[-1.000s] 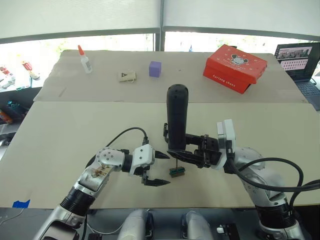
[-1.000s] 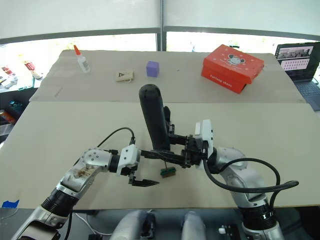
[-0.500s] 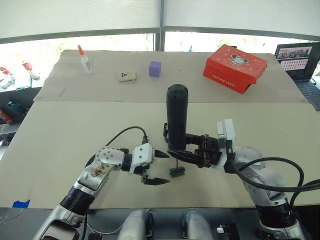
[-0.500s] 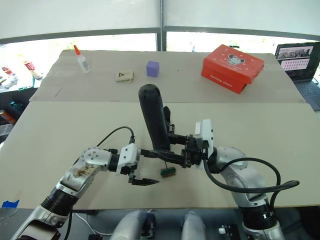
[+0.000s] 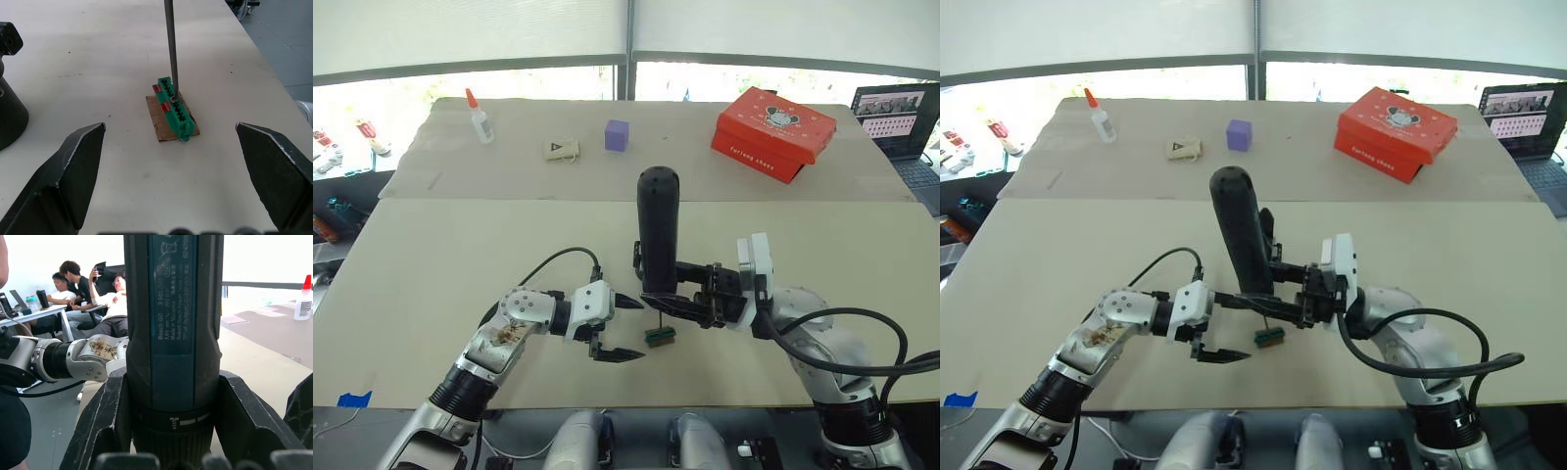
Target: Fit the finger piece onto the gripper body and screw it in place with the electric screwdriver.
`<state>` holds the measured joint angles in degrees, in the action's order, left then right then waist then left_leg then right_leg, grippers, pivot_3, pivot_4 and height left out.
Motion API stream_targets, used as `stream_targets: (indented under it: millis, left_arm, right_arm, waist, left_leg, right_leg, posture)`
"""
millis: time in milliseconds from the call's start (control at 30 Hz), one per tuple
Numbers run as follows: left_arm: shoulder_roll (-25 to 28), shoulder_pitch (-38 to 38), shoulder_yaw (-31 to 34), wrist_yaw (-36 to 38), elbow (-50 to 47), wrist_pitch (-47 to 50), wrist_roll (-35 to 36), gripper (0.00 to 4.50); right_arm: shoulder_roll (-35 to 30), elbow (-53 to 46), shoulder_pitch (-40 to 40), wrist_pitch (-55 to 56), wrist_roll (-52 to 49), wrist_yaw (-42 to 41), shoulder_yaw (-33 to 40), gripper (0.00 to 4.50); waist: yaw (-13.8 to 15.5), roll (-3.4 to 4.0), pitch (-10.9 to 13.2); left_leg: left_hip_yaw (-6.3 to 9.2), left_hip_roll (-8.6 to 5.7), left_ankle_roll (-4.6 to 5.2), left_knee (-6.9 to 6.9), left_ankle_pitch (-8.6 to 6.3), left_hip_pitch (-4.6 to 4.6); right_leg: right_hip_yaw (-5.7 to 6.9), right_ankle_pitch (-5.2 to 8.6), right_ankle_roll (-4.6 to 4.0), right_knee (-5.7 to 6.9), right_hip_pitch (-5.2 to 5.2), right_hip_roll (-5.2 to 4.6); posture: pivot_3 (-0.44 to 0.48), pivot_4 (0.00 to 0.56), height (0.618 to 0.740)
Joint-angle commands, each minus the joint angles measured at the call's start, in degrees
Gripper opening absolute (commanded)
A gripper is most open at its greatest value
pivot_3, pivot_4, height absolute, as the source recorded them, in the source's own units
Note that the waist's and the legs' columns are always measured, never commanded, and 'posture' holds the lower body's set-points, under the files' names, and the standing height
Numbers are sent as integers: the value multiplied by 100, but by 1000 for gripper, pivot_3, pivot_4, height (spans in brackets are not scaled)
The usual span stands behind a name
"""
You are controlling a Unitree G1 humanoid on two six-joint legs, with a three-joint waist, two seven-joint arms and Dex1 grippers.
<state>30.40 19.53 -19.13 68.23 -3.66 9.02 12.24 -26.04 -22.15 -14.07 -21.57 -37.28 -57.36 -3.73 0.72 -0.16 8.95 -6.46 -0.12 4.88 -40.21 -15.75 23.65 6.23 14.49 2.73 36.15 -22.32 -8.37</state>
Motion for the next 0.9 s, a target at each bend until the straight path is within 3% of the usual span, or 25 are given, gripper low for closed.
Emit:
stream_targets:
  millis: [33, 900]
  left_arm:
    - [13, 75, 98, 3, -61, -34, 56, 4500]
    - [20, 142, 136, -33, 3, -32, 42, 4500]
  right_arm:
    - [50, -175, -165, 146, -153, -45, 101, 1921]
    - [22, -191, -56, 101, -134, -75, 25, 1921]
  waist:
    - [2, 0, 0]
    - [1, 0, 0]
  left_leg:
    - [0, 0, 0, 0, 0, 0]
    - [0, 0, 0, 0, 0, 0]
  right_leg:
    - [0, 0, 0, 0, 0, 0]
    - [0, 0, 0, -1, 0, 0]
  posture:
    - [0, 150, 740]
    - [0, 150, 740]
